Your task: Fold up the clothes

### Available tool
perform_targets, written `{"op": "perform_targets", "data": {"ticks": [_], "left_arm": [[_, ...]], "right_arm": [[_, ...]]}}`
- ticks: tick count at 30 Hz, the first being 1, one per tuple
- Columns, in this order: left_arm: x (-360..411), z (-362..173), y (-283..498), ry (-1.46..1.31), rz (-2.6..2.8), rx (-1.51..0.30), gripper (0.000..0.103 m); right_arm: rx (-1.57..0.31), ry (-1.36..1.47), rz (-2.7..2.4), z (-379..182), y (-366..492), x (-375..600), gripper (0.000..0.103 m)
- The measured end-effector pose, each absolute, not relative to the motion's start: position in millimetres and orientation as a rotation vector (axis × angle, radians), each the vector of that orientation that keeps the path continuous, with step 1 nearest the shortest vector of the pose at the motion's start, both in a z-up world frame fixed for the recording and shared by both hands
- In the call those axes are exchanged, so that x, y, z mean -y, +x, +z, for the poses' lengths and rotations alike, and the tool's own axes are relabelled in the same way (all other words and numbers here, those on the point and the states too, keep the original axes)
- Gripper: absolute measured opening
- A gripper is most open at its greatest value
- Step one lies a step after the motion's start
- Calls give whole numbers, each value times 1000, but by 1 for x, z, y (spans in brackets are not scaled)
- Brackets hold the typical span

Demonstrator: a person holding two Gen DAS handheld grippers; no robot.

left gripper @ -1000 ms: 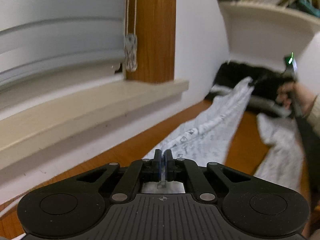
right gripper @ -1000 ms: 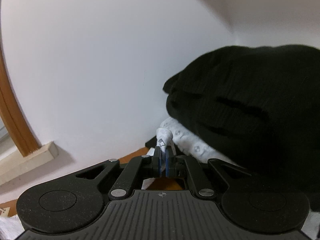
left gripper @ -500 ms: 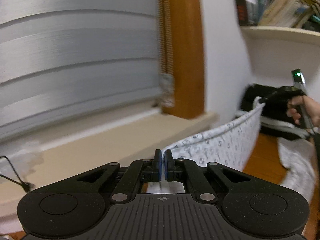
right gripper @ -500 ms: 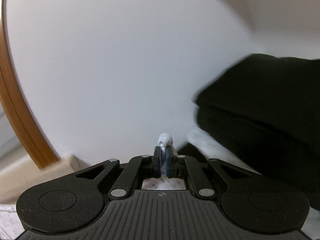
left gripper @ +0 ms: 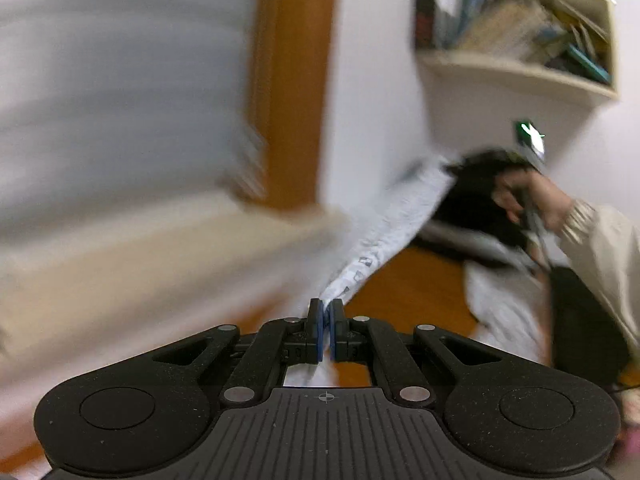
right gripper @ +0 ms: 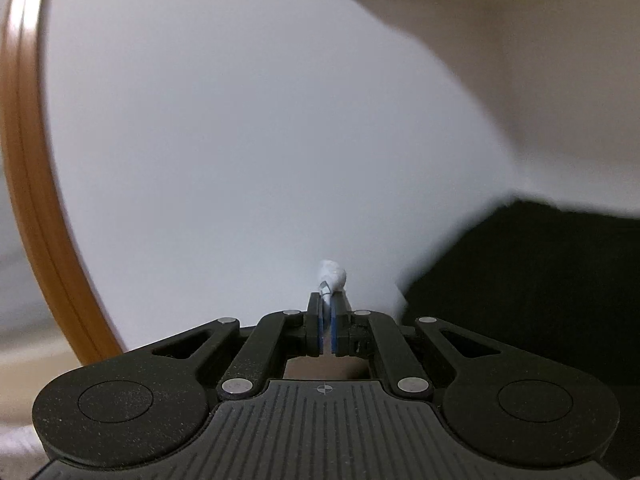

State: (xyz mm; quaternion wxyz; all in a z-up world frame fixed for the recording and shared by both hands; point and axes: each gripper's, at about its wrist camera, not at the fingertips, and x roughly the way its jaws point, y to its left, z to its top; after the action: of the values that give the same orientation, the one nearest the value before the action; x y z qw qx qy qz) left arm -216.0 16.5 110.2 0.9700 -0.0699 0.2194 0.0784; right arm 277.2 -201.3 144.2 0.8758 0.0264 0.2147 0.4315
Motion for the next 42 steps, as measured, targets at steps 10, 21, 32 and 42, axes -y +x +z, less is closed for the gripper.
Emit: {"op": "perform_targets", "data": {"ticks": [10,21,32,42], "left_arm": [[-26,78,-199,-176,180,-523,14],[-106,48,-234,-209,459,-606,30],[-137,49,-233,-204,398,-724,66],[-114,62,-227,-111,437,-671,7]], "right_arm": [[-560,-99,951,96,277,182,35],[-603,-360,1144,13,221,145,35],[-568,-350,1159,8,220,150,44],[-568,-346,1171,8,220,150,46]]}}
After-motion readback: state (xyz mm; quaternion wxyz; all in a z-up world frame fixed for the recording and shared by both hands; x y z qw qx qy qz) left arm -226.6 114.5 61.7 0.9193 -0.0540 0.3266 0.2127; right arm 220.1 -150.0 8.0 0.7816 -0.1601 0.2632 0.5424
